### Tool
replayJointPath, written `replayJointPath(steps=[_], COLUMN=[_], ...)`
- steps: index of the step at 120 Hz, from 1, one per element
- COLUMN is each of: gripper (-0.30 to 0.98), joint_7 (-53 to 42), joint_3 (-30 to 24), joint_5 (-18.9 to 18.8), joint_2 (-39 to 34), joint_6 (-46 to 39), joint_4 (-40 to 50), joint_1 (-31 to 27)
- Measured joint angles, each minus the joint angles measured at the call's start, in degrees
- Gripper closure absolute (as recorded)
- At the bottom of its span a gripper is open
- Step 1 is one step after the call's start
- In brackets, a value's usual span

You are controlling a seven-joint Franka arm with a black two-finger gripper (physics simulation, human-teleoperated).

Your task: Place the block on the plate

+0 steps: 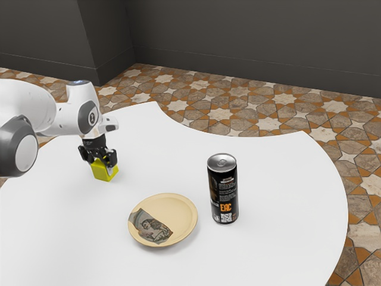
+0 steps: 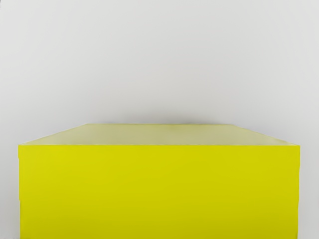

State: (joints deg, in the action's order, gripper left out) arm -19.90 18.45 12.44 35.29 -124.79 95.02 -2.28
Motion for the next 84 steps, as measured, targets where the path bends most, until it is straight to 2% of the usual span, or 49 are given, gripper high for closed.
replayJointPath(steps=[28, 46, 62, 84], gripper=[0.29, 0.28, 0.28, 0.29], joint_7=[1.0, 1.7, 2.6, 5.1], joint_3=[0.0, -1.0, -2.4, -9.8], joint_5=[-0.3, -1.1, -2.0, -2.7], joint_2=[-0.4, -3.9, -12.5, -24.2], joint_6=[0.3, 1.6, 4.1, 4.3], joint_4=[-0.5, -0.1, 6.6, 19.0], joint_1=[0.0, 1.9, 9.7, 16.7])
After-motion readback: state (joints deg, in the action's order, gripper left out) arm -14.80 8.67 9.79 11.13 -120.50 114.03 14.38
